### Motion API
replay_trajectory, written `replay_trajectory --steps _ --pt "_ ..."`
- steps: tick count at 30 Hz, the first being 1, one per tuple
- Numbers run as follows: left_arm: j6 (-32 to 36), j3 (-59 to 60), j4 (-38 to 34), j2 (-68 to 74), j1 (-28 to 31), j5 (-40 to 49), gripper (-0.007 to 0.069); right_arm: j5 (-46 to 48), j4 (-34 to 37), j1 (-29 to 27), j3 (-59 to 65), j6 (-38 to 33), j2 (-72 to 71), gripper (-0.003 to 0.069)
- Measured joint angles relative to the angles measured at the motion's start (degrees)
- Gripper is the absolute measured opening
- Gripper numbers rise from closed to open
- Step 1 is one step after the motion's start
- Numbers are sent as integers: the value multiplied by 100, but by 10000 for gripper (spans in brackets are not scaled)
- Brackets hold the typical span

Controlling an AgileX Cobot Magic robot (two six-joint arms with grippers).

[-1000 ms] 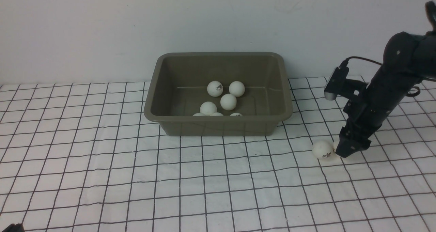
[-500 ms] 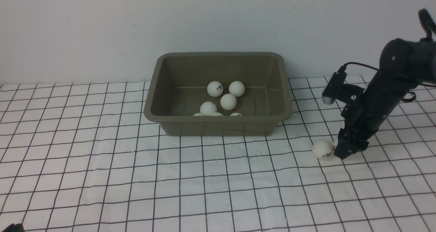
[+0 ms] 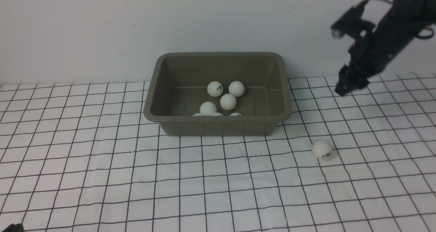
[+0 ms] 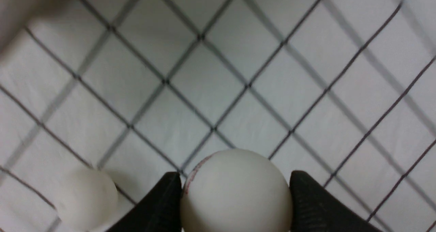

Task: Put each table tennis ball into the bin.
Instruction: Use the right arm to put the table tennis ball into the box

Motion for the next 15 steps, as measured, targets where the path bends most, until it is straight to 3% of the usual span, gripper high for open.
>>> replay_trajectory --steps 5,11,14,15 --pt "0 0 0 0 0 0 -4 34 1236 711 -1144 194 -79 362" --pt "0 0 0 0 0 0 -4 -742 943 1637 -1232 1240 189 362" --pt "0 0 0 0 0 0 -4 -1075 674 1838 -1232 2166 459 362" --pt "0 0 0 0 0 0 -4 -1075 674 1847 -1232 2166 480 362"
